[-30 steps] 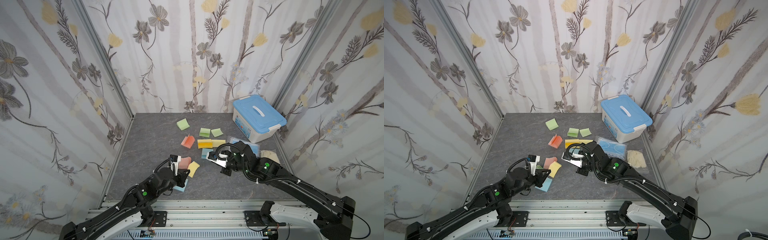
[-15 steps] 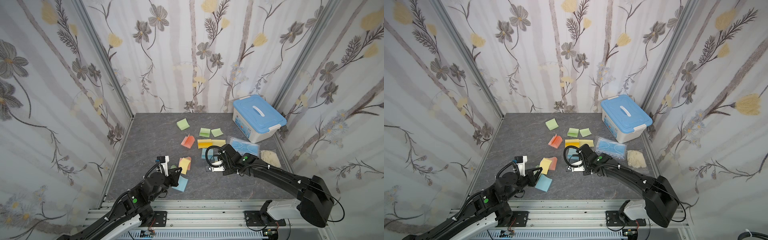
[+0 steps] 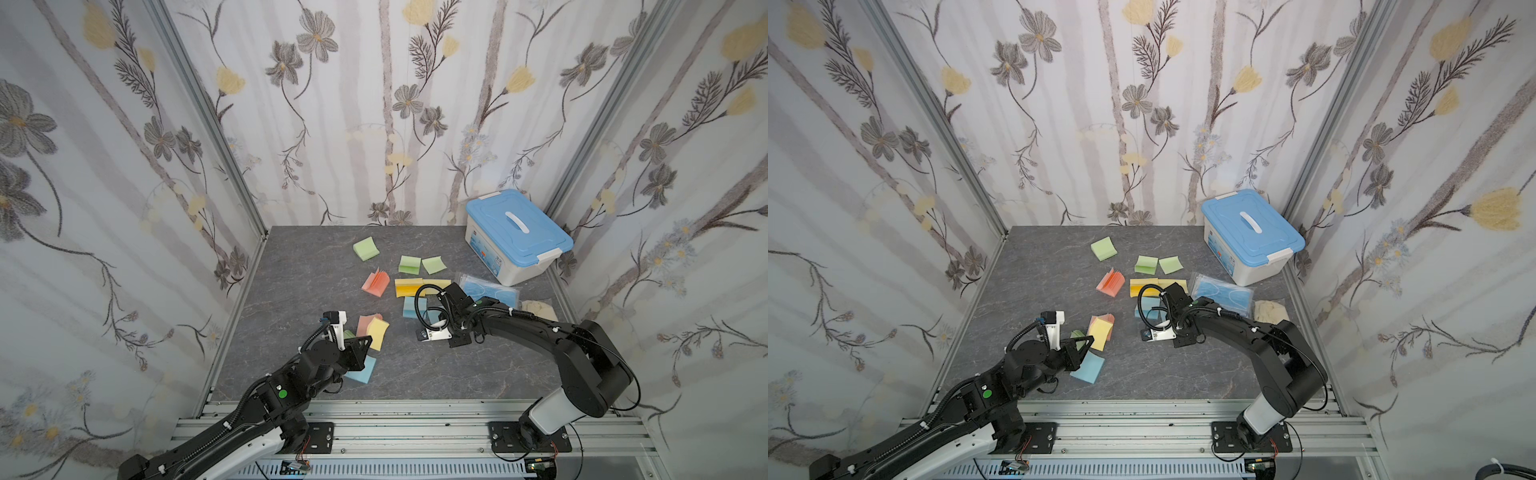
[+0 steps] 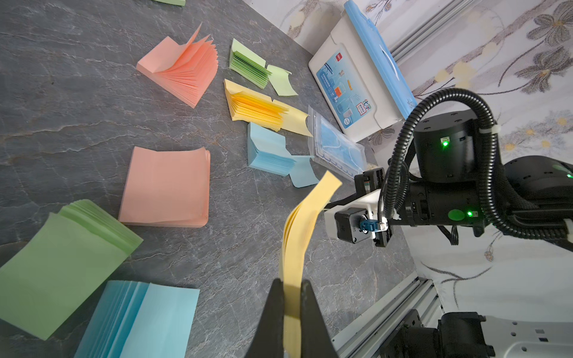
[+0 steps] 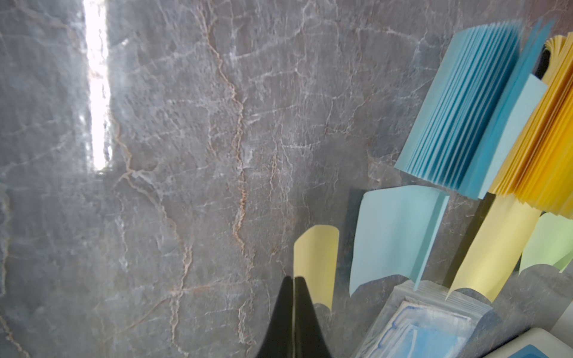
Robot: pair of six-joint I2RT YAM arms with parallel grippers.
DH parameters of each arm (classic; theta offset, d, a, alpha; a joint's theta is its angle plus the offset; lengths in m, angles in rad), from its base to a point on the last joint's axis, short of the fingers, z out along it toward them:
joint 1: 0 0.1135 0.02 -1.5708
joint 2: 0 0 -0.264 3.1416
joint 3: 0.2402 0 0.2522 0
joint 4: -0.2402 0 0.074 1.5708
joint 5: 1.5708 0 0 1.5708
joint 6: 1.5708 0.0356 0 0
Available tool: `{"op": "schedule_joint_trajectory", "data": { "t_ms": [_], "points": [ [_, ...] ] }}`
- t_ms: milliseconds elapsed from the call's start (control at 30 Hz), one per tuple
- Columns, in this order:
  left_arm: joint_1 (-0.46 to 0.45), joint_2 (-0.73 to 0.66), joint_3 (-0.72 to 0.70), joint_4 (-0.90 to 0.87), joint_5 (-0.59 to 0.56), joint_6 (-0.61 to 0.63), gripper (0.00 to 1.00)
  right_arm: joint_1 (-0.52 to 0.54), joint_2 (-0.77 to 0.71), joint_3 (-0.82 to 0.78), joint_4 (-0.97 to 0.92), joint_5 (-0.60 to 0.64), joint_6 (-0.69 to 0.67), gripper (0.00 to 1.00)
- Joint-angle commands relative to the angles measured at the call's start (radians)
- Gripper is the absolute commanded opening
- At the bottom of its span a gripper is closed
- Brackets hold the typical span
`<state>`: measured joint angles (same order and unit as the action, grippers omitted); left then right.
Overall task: Tear off pages from different memo pads
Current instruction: Place the paper at the center of the board.
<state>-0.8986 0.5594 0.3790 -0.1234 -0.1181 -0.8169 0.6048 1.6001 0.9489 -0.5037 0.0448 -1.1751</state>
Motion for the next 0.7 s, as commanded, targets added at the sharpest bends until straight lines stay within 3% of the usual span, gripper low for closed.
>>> {"op": "schedule_joint_trajectory", "data": {
  "t_ms": [0,100,133,167,200,333,400,600,667],
  "points": [
    [0.0,0.006,-0.002,0.058,0.0,-0.018,0.0,-0.004,0.046,0.008,0.033,-0.036,-0.008,0.0],
    [0.001,0.017,0.0,0.063,-0.002,-0.019,0.0,-0.005,0.079,0.016,0.041,-0.017,0.024,0.09],
    [0.001,0.024,0.004,0.063,-0.003,-0.021,0.0,-0.003,0.083,0.018,0.039,-0.013,0.036,0.21],
    [0.0,0.03,0.004,0.066,-0.003,-0.023,0.0,0.002,0.077,0.015,0.034,-0.01,0.048,0.41],
    [0.001,0.037,0.005,0.069,-0.003,-0.029,0.0,0.007,0.067,0.013,0.026,-0.009,0.052,0.51],
    [0.0,0.085,0.006,0.092,-0.004,-0.061,0.0,0.024,-0.067,0.011,-0.009,-0.026,0.087,0.65],
    [0.001,0.118,0.011,0.107,-0.005,-0.075,0.0,0.029,-0.16,0.019,-0.007,-0.031,0.13,1.0],
    [0.001,0.271,0.042,0.193,0.024,-0.123,0.0,0.034,-0.392,0.101,0.003,0.003,0.434,1.0],
    [0.001,0.341,0.047,0.251,0.041,-0.149,0.0,0.032,-0.427,0.138,0.017,0.144,0.596,1.0]
  ]
}}
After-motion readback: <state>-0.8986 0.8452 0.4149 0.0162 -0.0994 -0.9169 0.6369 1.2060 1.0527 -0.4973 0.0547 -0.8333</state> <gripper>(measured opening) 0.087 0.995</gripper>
